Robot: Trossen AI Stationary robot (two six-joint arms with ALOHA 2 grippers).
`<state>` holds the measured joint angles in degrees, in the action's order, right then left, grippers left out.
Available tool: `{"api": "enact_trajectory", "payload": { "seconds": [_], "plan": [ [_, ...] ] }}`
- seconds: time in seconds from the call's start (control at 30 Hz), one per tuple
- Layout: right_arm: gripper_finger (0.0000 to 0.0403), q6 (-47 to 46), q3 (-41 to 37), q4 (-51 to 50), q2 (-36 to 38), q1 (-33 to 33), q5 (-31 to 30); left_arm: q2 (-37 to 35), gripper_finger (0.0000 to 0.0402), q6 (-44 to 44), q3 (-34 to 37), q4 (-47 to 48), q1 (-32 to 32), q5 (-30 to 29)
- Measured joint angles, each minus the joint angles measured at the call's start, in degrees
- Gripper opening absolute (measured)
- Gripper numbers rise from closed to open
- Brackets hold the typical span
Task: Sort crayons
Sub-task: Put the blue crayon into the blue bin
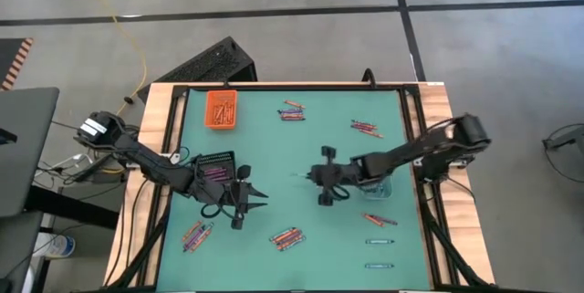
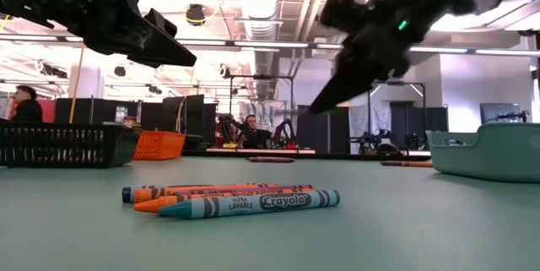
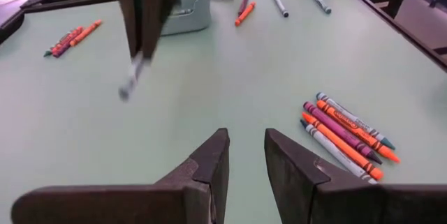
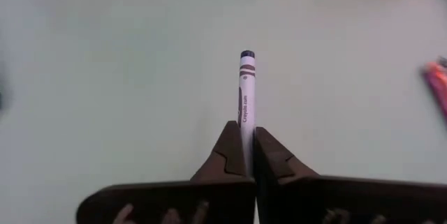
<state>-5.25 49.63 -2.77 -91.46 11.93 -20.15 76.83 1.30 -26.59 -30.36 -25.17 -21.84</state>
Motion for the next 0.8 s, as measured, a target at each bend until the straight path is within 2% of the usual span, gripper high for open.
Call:
{"api": "enact_trajectory", "payload": {
  "seconds": [0.13,0.27,0.43,0.57,0.8],
  "plan": [
    [0.0003,-9.0,0.0,-13.7,7.6,3.5,-6.2,0.0,0.0081,0.9,0.0,0.2,0.0,0.0],
    [0.0003,-26.1,0.0,-31.9,12.3,7.6,-11.8,0.0,0.0081,0.9,0.0,0.4,0.0,0.0],
    [0.0003,-47.7,0.0,-50.9,13.5,12.3,-13.6,0.0,0.0082,1.0,0.0,0.5,0.0,0.0],
    [0.0003,-59.3,0.0,-60.1,12.8,15.1,-13.5,0.0,0.0082,1.1,0.0,0.5,0.0,0.0],
    [0.0006,-69.3,0.0,-65.8,12.6,18.6,-11.0,0.0,0.0082,1.1,0.0,0.5,0.0,-0.5]
  ]
}}
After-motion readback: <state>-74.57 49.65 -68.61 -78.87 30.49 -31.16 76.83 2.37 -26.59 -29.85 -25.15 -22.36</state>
